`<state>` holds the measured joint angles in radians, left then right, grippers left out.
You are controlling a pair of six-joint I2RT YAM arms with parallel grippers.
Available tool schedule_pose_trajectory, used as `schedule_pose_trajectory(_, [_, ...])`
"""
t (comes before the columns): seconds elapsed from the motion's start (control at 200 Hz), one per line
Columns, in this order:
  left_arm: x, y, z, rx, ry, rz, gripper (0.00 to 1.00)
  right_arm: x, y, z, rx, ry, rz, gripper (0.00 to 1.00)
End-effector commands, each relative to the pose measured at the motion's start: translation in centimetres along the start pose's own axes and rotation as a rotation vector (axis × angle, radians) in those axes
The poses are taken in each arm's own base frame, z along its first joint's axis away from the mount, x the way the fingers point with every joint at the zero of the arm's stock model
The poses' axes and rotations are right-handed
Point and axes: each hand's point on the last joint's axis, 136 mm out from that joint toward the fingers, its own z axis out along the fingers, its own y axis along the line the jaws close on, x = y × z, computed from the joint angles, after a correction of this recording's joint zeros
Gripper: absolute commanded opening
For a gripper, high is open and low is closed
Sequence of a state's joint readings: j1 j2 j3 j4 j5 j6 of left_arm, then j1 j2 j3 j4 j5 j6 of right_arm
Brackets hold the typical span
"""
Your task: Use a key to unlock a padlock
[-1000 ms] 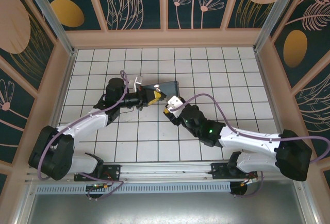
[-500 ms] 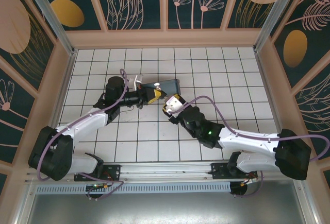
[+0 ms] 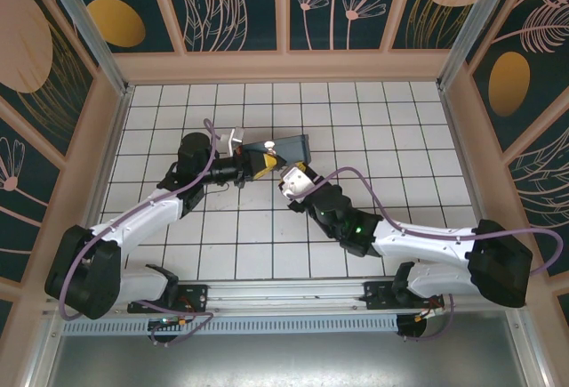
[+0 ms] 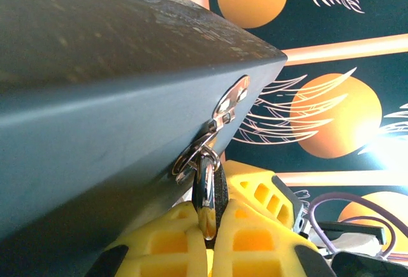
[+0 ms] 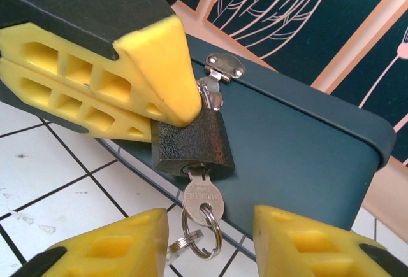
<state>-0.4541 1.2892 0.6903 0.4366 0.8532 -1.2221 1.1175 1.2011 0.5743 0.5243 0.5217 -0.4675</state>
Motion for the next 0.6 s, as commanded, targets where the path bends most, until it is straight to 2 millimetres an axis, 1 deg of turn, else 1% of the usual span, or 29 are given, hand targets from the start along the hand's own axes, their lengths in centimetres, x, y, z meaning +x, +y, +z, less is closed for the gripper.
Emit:
schedule_pose_trajectory(0.0, [0.2, -2.3, -0.5, 0.061, -0.004, 0.102, 0.0, -1.4, -0.2, -0.1, 0.029, -0.043, 0.0, 0.36])
schedule_pose_trajectory(0.065, [0.1, -2.2, -0.5, 0.058, -0.004, 0.098, 0.0, -1.4, 0.1, -0.1, 0.023, -0.043, -0.007, 0.35])
schedule_pose_trajectory(0.15, [0.1, -2.3, -0.4, 0.062, -0.001, 0.097, 0.0, -1.3, 0.6, -0.1, 0.007, -0.037, -0.015, 0.3])
schedule_pose_trajectory(0.21, [0.1, -2.6, -0.5, 0.066, -0.002, 0.103, 0.0, -0.7, 1.0, 0.1, -0.007, -0.013, -0.022, 0.29])
schedule_pose_trajectory(0.335, [0.2, -2.9, -0.7, 0.072, -0.005, 0.114, 0.0, 0.7, 1.4, 0.4, -0.001, 0.027, -0.039, 0.3])
schedule_pose_trajectory(0.38, [0.3, -2.9, -0.8, 0.072, -0.004, 0.114, 0.0, 1.0, 1.5, 0.5, 0.0, 0.032, -0.041, 0.29])
schedule_pose_trajectory(0.45, [0.5, -2.8, -0.8, 0.068, -0.002, 0.11, 0.0, 1.0, 1.4, 0.5, 0.009, 0.029, -0.035, 0.24])
schedule_pose_trajectory(0.596, [1.0, -2.5, -0.9, 0.063, 0.013, 0.109, 0.0, 0.8, 1.2, 0.7, 0.026, 0.02, -0.027, 0.22])
